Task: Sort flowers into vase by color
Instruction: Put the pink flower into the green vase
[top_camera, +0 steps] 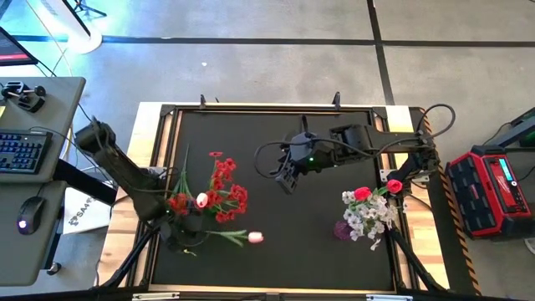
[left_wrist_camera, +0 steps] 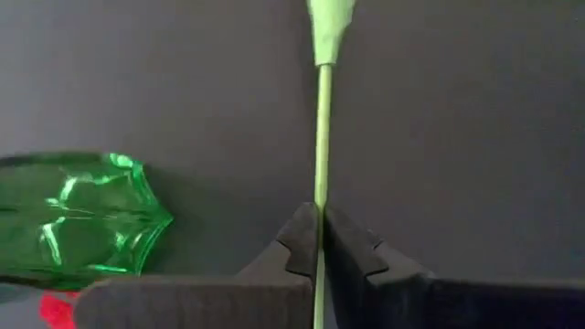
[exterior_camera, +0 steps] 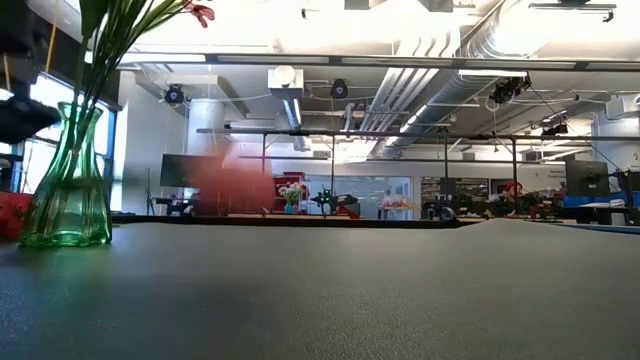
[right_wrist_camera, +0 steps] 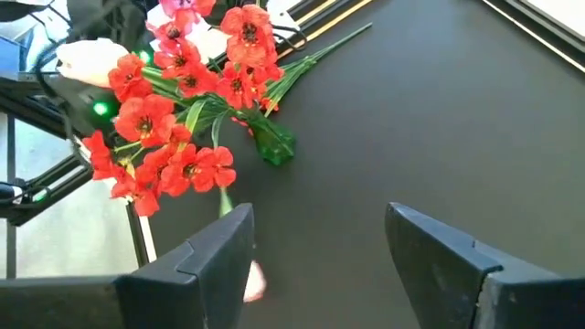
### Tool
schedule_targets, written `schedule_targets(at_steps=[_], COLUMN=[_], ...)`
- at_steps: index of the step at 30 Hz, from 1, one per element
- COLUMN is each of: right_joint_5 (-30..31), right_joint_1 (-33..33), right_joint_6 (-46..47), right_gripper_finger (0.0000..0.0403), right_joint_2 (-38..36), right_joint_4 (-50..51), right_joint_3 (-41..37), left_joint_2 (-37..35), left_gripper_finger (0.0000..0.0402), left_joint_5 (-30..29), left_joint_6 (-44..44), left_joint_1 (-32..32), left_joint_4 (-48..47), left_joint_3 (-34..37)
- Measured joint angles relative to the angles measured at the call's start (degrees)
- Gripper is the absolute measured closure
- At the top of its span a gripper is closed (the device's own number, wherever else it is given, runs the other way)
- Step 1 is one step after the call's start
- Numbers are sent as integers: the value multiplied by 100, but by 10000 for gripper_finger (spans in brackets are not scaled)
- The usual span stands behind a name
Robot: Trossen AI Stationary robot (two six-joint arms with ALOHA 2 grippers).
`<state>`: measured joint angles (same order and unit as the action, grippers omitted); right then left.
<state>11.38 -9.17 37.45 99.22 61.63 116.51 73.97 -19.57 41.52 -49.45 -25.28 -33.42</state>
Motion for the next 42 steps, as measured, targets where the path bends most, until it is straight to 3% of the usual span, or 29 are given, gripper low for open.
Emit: schedule_targets(at_steps=[9, 14, 20, 27, 31, 39, 42], right_joint_5=[-28, 119, 443, 517, 604, 972, 1017], right_joint_1=[-73, -70, -32, 56, 57, 44, 42], right_joint_6=[105, 161, 481, 788, 881, 925, 926], right_gripper_finger=[167, 167, 167, 167, 167, 167, 167], right_joint_2=[0, 0, 0, 0, 2, 2, 2], right_joint_4=[88, 116, 93, -185, -398, -435, -447], right_joint_3=[0, 0, 0, 0, 0, 0, 0], left_joint_2=[-956, -1354, -1843, -2562, -2919, -3473, -3746], left_gripper_finger=[401, 402, 401, 401, 401, 401, 401], left_joint_5=[225, 564, 445, -818, -1777, -4020, -4317], left_joint_6=[-918, -777, -1293, -2319, -2721, -4559, -4974], left_joint_1=[-516, -736, -855, -803, -745, -739, -677], left_joint_4=[572, 599, 902, 1256, 1278, 1780, 1808], left_joint_3=[-523, -767, -1132, -1573, -1623, -1611, -1329])
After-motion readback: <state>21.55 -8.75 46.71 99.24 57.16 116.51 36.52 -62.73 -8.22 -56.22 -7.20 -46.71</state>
